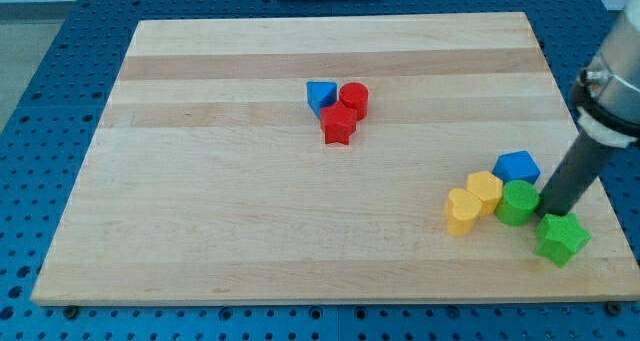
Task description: Move the green circle into the yellow hexagon
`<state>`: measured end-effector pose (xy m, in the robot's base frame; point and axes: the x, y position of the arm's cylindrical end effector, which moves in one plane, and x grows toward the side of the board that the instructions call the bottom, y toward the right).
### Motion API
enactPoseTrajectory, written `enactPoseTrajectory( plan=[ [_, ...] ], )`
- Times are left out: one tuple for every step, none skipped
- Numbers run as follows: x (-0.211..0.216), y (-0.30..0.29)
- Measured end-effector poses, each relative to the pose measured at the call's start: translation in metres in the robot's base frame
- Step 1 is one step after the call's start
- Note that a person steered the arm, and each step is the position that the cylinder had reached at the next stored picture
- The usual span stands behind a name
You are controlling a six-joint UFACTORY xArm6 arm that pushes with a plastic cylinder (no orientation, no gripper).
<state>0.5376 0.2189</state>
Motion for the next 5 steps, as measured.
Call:
enactPoseTrajectory(
  plan=[
    [0.000,-0.017],
    [0.000,-0.031],
    [-0.011,-0.034],
    [-0.033,-0.034],
    [-0.046,-0.040]
  ],
)
